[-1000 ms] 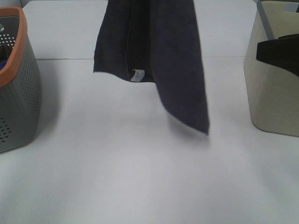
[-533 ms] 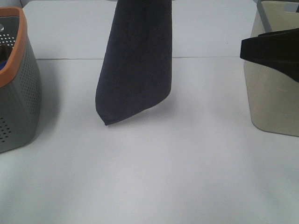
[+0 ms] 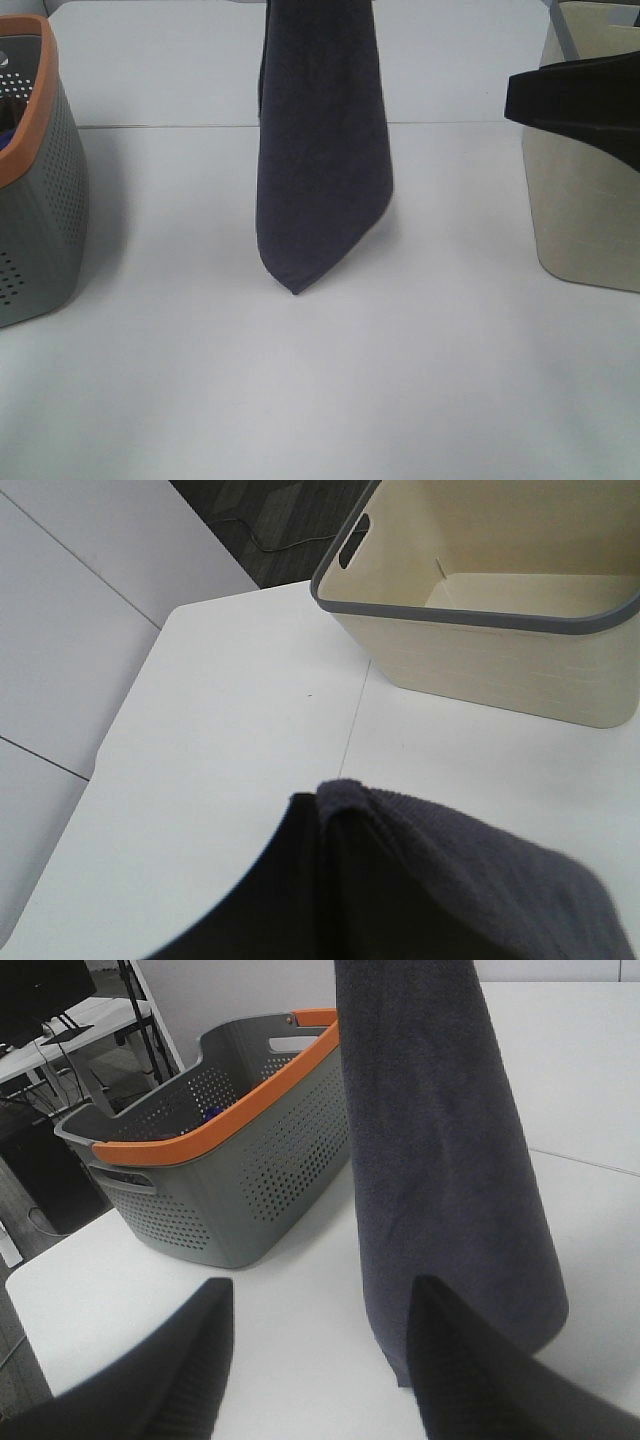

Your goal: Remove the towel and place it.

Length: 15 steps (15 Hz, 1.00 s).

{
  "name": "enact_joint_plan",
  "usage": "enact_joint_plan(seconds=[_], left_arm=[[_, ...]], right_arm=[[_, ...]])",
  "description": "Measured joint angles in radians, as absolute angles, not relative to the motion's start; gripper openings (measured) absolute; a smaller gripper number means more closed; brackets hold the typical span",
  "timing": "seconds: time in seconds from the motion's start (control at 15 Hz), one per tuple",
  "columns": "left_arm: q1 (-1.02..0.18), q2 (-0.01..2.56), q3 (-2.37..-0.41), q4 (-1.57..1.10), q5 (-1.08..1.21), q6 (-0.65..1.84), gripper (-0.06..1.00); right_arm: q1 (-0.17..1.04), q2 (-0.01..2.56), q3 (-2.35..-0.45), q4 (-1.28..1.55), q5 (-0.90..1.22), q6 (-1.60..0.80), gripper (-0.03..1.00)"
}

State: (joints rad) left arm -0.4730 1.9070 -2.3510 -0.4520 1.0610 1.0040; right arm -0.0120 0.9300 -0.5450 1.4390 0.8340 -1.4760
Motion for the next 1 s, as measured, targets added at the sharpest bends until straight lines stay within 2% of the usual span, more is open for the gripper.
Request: enact_joint_plan(seconds=[0.6, 1.0], left_arm=[[-0.473, 1.907, -2.351, -0.434, 1.04, 0.945, 0.0], [-0.473, 1.907, -2.351, -0.434, 1.036, 0.925, 0.0]], right_arm=[[-0.012, 0.943, -0.545, 1.518, 0.827, -1.507, 0.54], [-0.009, 1.177, -0.556, 1.578, 0.813, -1.632, 0.52]])
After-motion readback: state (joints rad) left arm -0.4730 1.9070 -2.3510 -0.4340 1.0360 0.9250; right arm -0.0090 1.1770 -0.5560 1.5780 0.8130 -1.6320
